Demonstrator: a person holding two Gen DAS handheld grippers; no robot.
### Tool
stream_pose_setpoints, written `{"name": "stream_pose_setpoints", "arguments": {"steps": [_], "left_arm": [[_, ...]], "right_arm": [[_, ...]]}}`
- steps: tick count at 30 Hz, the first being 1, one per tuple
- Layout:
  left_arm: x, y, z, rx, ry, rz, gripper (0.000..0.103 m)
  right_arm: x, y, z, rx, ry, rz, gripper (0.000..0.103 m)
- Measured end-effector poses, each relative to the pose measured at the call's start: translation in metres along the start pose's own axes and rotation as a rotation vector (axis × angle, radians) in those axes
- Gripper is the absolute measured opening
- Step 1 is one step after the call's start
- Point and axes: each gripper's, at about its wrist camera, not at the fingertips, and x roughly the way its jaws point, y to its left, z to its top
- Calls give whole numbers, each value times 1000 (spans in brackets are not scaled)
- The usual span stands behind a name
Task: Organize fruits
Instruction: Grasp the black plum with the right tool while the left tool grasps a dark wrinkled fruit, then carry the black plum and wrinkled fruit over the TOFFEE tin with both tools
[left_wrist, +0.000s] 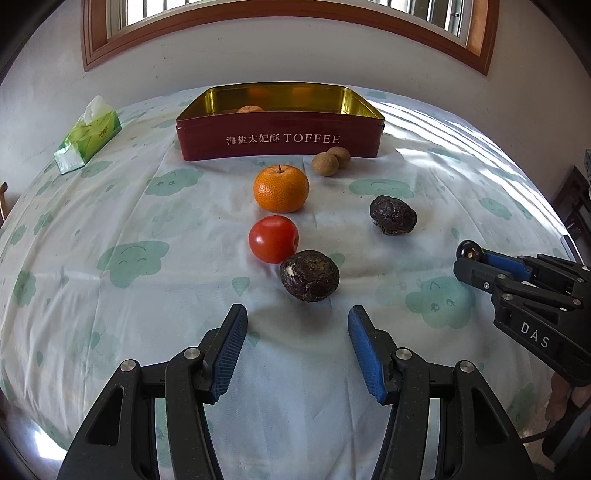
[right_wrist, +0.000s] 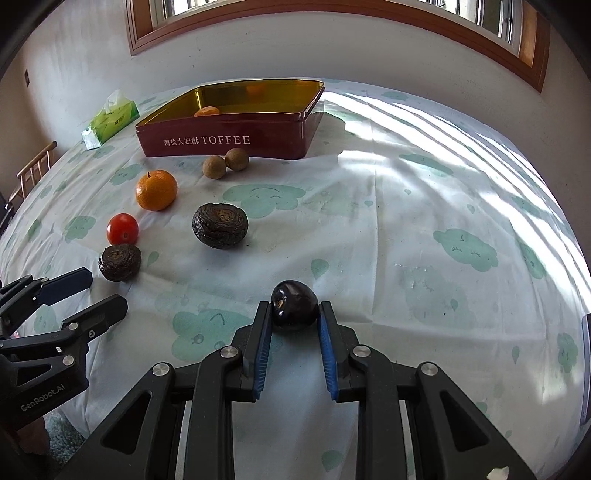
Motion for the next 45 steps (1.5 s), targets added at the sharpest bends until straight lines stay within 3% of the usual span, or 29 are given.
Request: {"name": "stream_pose_setpoints", "arguments": {"steps": [8, 16, 45], "left_arm": [[12, -7, 12, 12, -11, 19, 55], [13, -7, 16, 17, -21, 22, 36], [-5, 0, 2, 32, -34, 4, 35]], "right_arm": [[0, -1, -1, 6, -11, 5, 23], [0, -1, -1, 13, -13, 7, 23], [1, 1, -1, 4, -5, -20, 23]]}}
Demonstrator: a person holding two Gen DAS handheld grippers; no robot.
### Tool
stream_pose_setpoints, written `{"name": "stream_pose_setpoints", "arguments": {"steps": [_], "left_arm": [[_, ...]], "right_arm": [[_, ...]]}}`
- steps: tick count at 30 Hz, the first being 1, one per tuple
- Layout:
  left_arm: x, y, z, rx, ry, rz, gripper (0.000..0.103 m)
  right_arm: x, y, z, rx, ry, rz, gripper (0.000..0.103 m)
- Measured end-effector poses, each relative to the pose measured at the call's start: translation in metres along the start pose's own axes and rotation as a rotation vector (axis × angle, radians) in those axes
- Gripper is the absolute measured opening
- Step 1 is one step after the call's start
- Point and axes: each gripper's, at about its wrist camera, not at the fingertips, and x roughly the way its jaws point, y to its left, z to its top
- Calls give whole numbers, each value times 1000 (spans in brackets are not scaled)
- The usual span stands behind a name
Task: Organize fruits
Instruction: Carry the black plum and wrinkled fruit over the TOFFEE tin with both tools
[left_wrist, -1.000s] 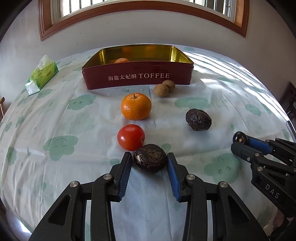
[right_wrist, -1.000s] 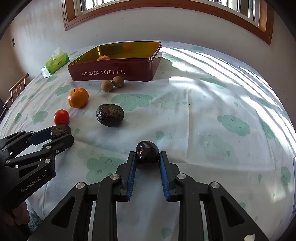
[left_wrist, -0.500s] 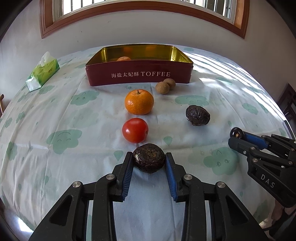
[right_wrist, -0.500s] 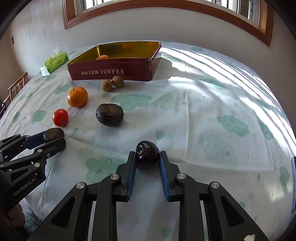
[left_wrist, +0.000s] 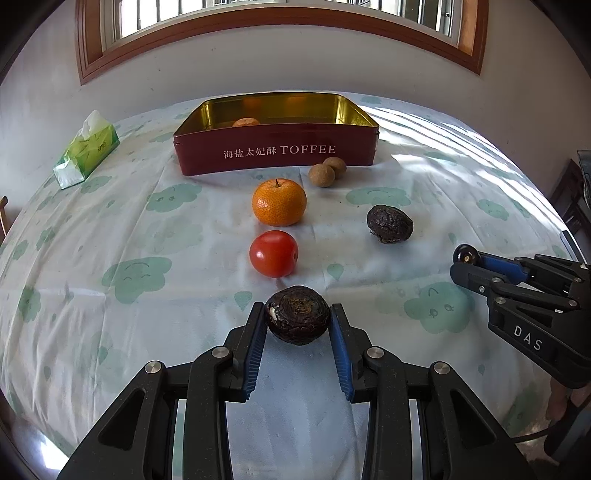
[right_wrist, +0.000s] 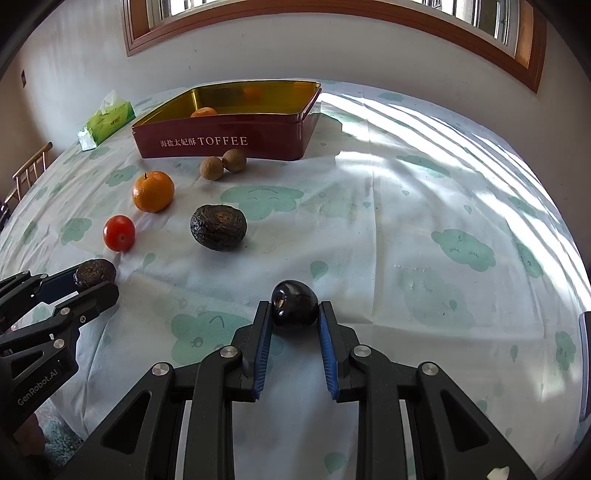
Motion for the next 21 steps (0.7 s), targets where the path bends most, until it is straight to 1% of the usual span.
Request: {"name": "stream_pose_setpoints", "arguments": {"steps": [10, 21], "left_arm": [[-4, 11, 1, -18, -22, 2, 35], [-8, 33, 10, -58, -45, 24, 35]], "right_arm": [[0, 0, 3, 12, 18, -2, 23], [-7, -6, 18, 68, 20, 4, 23]]}}
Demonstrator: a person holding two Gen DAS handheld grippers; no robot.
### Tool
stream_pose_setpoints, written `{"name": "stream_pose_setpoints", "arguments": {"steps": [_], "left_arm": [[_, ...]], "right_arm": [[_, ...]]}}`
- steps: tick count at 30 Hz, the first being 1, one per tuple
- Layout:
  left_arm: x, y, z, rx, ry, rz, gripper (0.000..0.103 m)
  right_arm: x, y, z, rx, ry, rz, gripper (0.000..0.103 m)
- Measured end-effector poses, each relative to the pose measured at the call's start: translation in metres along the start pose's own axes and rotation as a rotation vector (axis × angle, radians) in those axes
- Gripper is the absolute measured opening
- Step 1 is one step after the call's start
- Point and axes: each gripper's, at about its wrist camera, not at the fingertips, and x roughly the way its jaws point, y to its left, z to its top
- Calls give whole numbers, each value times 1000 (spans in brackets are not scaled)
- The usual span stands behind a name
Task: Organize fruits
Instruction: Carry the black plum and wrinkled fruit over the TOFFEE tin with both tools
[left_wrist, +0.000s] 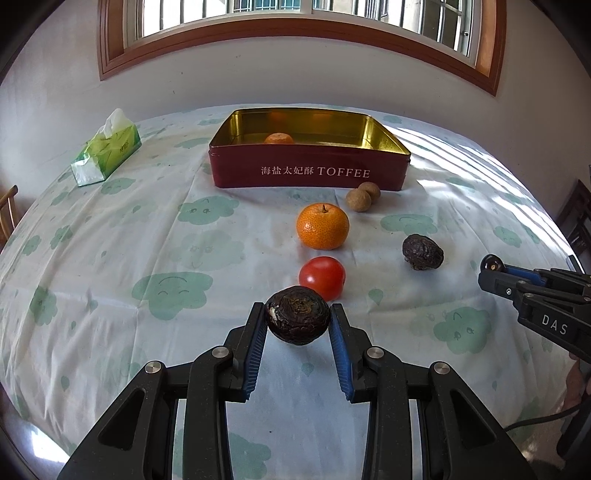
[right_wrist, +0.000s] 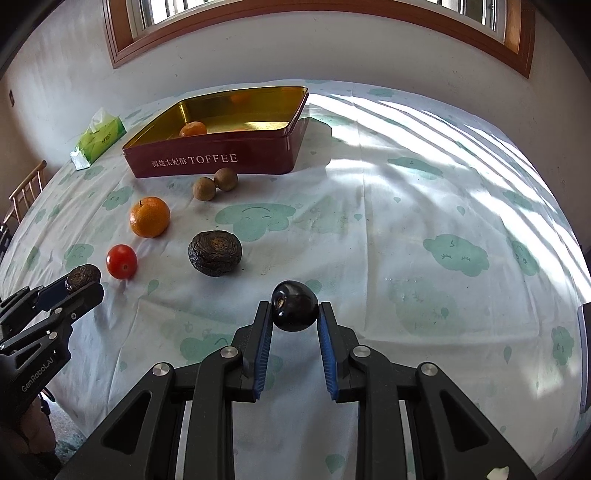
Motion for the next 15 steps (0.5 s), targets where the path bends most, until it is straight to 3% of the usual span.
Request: {"name": "stream_pose_setpoints", "arguments": {"steps": [15], "left_arm": [[6, 28, 35, -49, -31, 33, 35]], "right_arm": [[4, 7, 36, -16, -18, 0, 23]]}}
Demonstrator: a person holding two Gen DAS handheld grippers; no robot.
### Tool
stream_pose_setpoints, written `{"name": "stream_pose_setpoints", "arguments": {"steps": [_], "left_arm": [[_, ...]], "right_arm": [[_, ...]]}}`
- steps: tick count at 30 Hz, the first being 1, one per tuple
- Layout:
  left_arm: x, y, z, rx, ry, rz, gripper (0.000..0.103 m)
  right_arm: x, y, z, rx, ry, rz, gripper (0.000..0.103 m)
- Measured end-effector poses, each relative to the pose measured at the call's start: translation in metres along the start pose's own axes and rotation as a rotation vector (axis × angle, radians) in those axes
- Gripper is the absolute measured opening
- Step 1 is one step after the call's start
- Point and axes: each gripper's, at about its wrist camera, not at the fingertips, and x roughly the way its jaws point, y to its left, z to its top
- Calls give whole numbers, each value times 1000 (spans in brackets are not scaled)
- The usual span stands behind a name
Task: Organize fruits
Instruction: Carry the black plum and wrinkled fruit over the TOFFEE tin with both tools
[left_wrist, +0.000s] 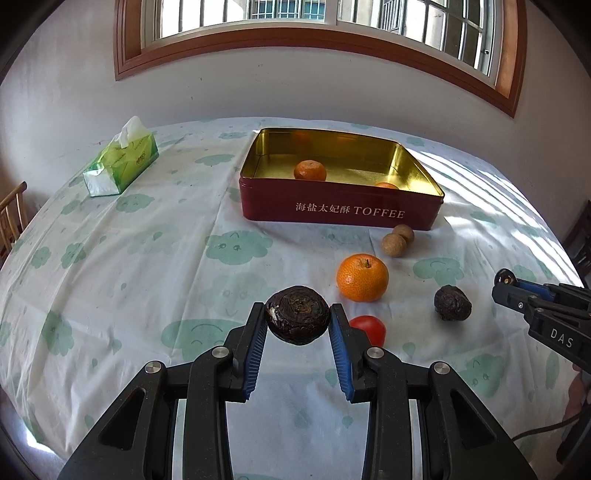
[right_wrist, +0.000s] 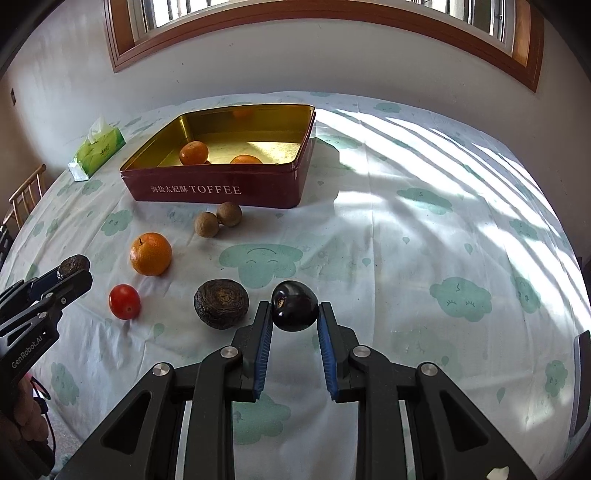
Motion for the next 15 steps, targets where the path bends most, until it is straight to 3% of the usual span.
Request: {"name": "stream_pose_setpoints", "arguments": {"steps": [15], "left_arm": [[17, 14, 44, -19, -35, 18, 35]], "right_arm": [[9, 14, 35, -28, -30, 41, 23]]}}
